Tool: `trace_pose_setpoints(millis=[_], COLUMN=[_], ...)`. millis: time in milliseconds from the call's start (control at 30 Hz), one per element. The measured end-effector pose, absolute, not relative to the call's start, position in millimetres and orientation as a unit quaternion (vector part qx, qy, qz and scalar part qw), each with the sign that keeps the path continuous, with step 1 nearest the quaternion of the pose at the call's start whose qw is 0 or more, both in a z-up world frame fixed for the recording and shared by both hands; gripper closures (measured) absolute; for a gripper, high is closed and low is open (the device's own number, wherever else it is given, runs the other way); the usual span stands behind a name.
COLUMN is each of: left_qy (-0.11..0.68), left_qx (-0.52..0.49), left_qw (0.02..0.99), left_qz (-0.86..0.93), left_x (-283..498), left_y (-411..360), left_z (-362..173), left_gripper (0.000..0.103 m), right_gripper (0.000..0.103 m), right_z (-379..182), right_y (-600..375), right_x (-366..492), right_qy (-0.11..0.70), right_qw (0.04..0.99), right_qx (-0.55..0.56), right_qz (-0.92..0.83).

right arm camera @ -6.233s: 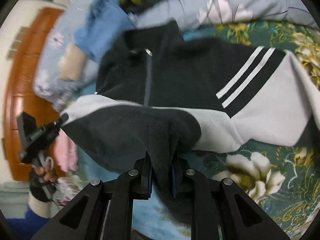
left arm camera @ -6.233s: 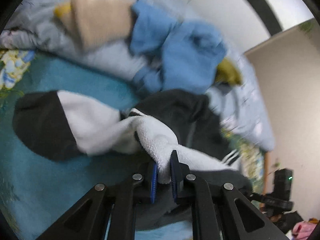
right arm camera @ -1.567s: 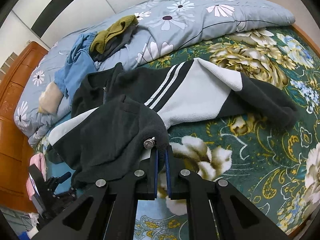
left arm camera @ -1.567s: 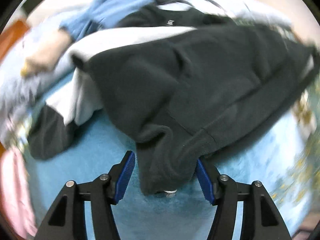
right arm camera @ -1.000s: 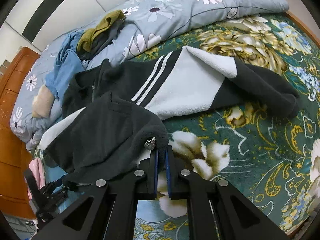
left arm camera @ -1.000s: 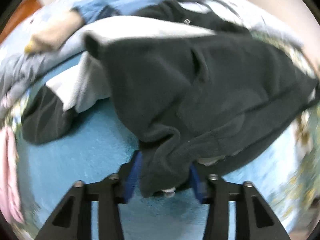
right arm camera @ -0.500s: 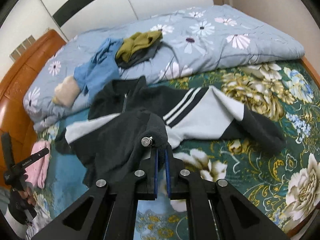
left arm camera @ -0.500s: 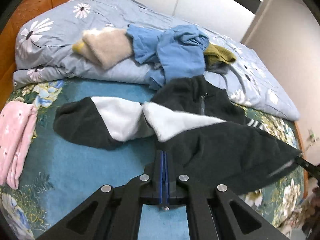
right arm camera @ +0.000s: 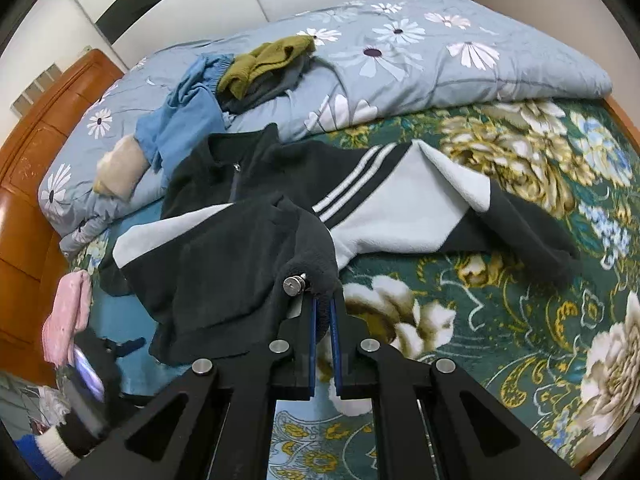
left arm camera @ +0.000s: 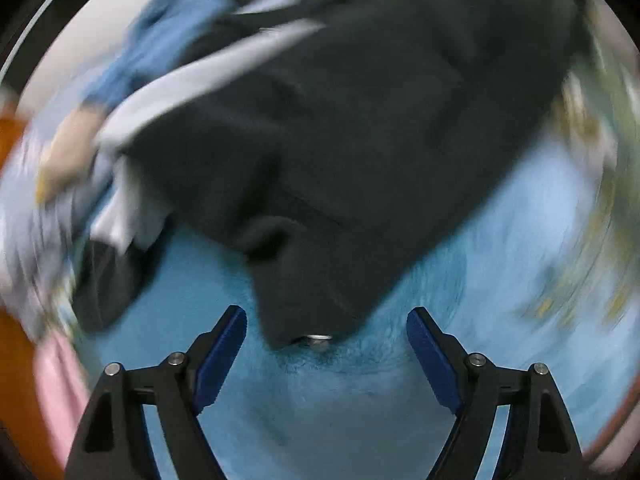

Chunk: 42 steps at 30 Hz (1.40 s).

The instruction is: Fold clothes

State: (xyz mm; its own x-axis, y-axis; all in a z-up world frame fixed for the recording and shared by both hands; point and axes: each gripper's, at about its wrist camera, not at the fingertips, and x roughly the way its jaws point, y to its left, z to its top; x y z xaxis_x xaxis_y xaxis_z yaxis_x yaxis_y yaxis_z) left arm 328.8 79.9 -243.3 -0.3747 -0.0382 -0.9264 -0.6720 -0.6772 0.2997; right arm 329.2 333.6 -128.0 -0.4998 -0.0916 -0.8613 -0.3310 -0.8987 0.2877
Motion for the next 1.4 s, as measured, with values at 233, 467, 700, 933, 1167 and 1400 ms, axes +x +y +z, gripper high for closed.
trace_pose_setpoints(millis=[233,467,700,933,1167,1400], left_qy=[0.282,0.236,0.237,0.053,-0.046,-0.134], left_qx=[-0.493,-0.514,-0.522,-0.542,-0.493,-0.525], left_qw=[0.164,0.163,0.156,0.107,0.1,0.063], left_qz=[0.806,0.808,0.804,0.832,0.863,0.838], left_x=[296.9,276.8,282.6,252.9,261.4,333.1], left_y=[58.4,51.5,58.3,16.1,-23.4,-88.0], left_z=[-225.3,-224.5,-235.3,-187.8,-90.8,-77.2], left_gripper=[0.017,0.018,0.053,0.086,0.089,0.089], right_gripper=[0.097,0.096,0.096,0.097,0.097,0.097], right_z=[-144.2,-152.1,-168.8,-158.8,-68.6,-56.5], right_y=[344.7,347.3,356.8,356.7,334.2,312.2], right_x=[334.8,332.5,330.6,330.9,346.8,428.1], right_qy=[0.241,0.251,0.272,0.276,0.22,0.232], right_qw=[0.081,0.084,0.097,0.116,0.093,0.085], right_qx=[-0.498,-0.504,-0.509,-0.491,-0.423,-0.445], right_qz=[0.829,0.822,0.81,0.818,0.874,0.86])
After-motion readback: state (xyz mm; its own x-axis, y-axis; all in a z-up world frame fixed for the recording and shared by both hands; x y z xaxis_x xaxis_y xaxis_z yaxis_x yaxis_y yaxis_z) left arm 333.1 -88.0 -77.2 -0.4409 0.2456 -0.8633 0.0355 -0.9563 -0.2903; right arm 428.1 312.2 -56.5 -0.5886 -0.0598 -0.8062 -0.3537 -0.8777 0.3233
